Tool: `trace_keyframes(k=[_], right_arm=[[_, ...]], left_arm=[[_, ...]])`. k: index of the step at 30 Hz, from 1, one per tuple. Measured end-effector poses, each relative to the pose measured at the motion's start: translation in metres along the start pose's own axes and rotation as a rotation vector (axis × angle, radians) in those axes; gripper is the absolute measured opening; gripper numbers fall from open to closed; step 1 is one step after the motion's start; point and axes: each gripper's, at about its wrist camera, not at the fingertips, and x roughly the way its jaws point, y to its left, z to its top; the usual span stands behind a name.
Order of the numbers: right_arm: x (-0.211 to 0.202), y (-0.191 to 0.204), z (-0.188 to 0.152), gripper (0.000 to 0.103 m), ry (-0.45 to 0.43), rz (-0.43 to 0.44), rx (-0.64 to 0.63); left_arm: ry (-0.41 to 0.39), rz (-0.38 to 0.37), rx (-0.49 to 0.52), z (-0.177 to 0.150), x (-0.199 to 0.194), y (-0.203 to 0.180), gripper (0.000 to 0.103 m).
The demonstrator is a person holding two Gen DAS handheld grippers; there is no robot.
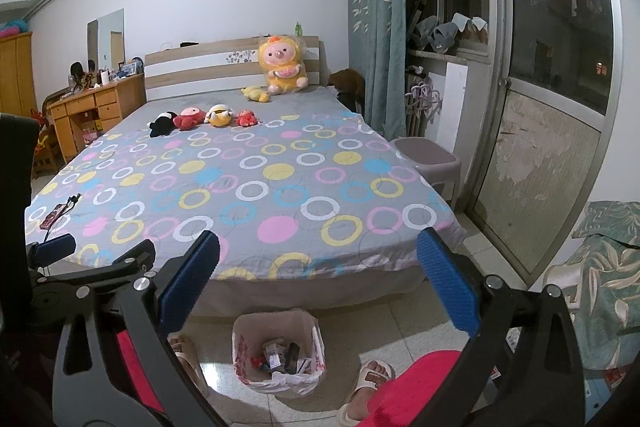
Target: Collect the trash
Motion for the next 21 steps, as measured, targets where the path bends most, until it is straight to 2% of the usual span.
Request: trace_keyframes(k=[21], right_arm=[[-0.003, 0.0023, 0.0021, 0.096, -0.003, -0.004, 0.0]], left_arm=[[-0.002, 0.006, -0.007, 0.0006, -0.0013, -0.0013, 0.095]])
